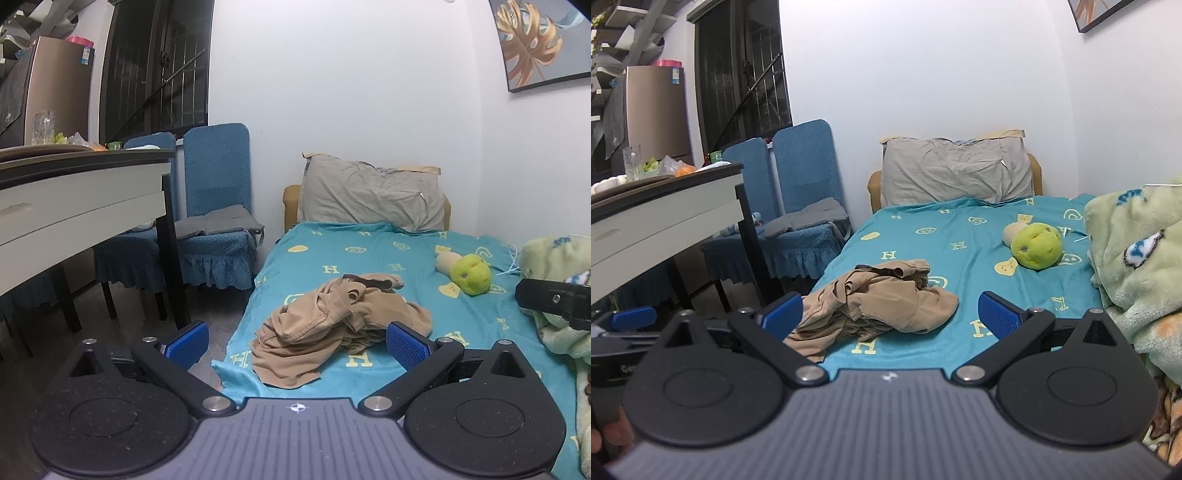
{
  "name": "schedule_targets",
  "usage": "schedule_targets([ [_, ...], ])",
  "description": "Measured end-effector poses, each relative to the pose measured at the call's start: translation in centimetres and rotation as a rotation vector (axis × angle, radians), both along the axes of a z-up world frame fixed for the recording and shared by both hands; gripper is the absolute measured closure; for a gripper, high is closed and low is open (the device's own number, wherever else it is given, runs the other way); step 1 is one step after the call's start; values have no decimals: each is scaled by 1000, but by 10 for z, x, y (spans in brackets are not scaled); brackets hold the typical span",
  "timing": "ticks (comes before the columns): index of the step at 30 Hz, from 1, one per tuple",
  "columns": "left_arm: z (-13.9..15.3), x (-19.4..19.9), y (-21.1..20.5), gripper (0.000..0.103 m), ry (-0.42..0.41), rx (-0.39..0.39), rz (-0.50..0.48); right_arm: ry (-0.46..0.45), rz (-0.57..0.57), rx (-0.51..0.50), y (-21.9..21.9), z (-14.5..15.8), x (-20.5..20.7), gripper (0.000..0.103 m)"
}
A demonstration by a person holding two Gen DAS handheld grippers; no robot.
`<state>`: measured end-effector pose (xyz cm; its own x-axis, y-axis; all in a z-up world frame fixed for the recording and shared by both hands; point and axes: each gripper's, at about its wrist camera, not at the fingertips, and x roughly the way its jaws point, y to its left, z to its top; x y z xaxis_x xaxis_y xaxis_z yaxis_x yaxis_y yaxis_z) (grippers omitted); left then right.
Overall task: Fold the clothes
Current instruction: 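Move both grippers toward the crumpled tan T-shirt on the bed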
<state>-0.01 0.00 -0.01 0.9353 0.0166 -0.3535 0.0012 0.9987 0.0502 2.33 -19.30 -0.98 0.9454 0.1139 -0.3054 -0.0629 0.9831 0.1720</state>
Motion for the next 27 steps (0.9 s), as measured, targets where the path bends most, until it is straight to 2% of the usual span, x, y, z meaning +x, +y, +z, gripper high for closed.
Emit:
schedule_targets([
  [17, 8, -20, -1, 0, -26, -4, -14, -34, -20, -1, 1, 0, -7, 0],
  [27, 2, -17, -1, 0, -21, -1, -3, -20, -23, 5, 4, -1, -7, 0],
])
